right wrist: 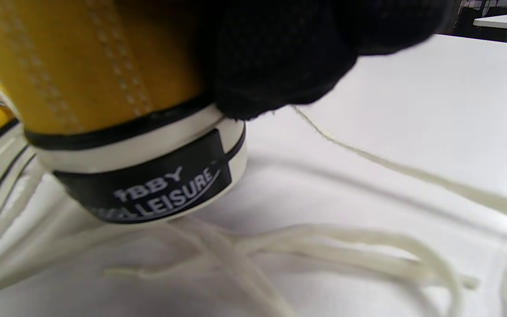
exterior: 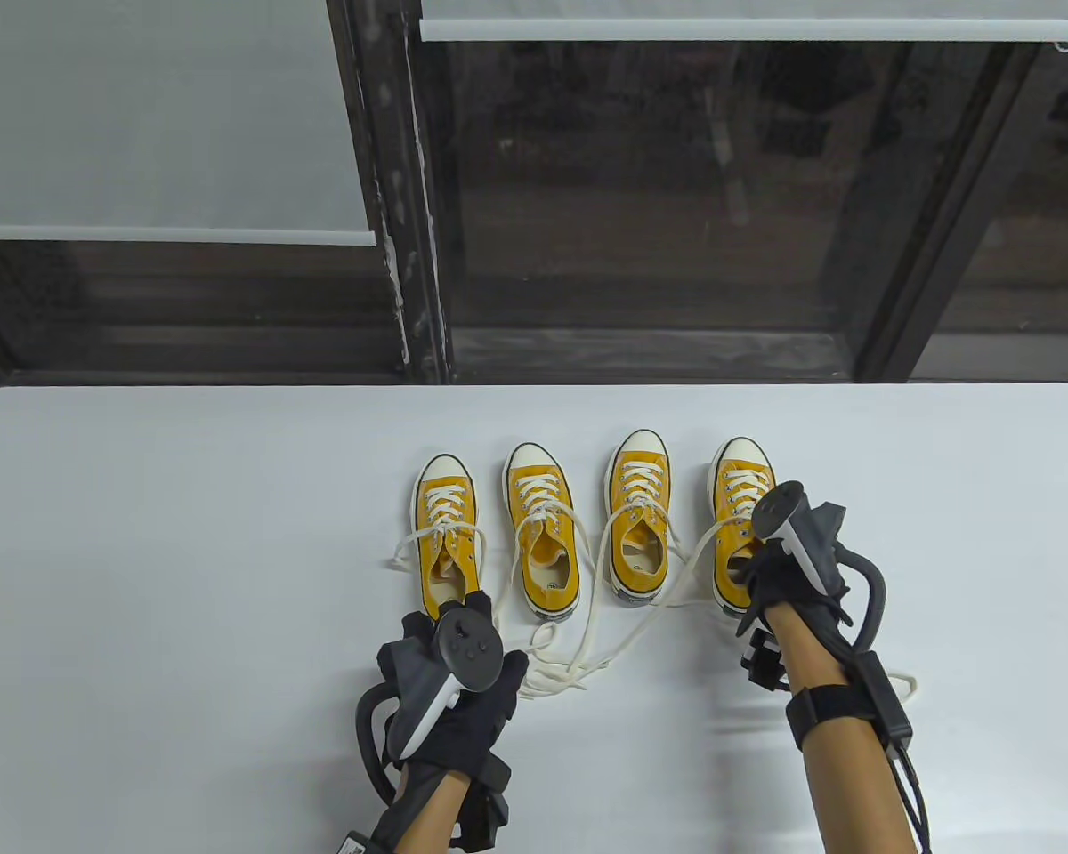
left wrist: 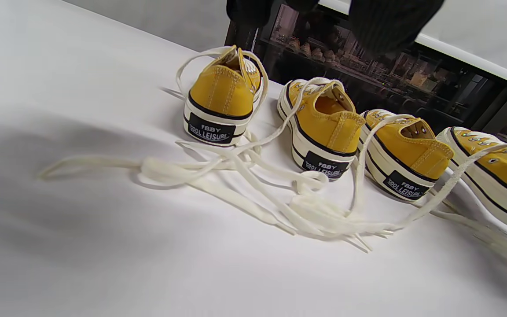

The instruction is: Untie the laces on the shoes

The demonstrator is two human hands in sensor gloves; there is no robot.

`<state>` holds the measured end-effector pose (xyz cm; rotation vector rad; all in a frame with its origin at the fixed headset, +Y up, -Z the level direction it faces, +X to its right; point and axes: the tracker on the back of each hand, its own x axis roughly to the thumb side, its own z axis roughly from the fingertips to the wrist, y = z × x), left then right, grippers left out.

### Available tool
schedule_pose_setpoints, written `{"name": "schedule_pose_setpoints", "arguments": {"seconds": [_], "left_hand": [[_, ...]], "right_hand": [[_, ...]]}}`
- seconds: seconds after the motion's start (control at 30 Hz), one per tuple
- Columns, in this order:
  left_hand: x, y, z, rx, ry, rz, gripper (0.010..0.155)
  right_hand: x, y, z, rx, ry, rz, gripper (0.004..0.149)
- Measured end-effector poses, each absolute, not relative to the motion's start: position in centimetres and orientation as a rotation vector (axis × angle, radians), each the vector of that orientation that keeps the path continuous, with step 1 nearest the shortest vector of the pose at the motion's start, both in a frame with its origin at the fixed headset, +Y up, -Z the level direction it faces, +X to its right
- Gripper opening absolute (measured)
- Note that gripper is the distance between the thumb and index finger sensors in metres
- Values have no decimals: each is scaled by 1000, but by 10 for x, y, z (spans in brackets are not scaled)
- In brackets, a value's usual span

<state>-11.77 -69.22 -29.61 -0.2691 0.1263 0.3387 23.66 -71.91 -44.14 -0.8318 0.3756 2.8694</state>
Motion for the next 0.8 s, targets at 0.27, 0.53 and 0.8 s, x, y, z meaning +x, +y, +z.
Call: {"name": "schedule_pose_setpoints", "arguments": {"seconds": [0.27,0.53,0.8], "left_hand": [[-120,-692,-297,-277,139,348,77],[-122,-694,-298,-294,142,359,76],[-121,-690,-294,-273,108,362,78]], "right_hand": [[237,-741,-449,-917,371,2882,46],[243,-716,-431,-824,337,2807,61],[225,-674,-395,-476,232,2732,61]]}}
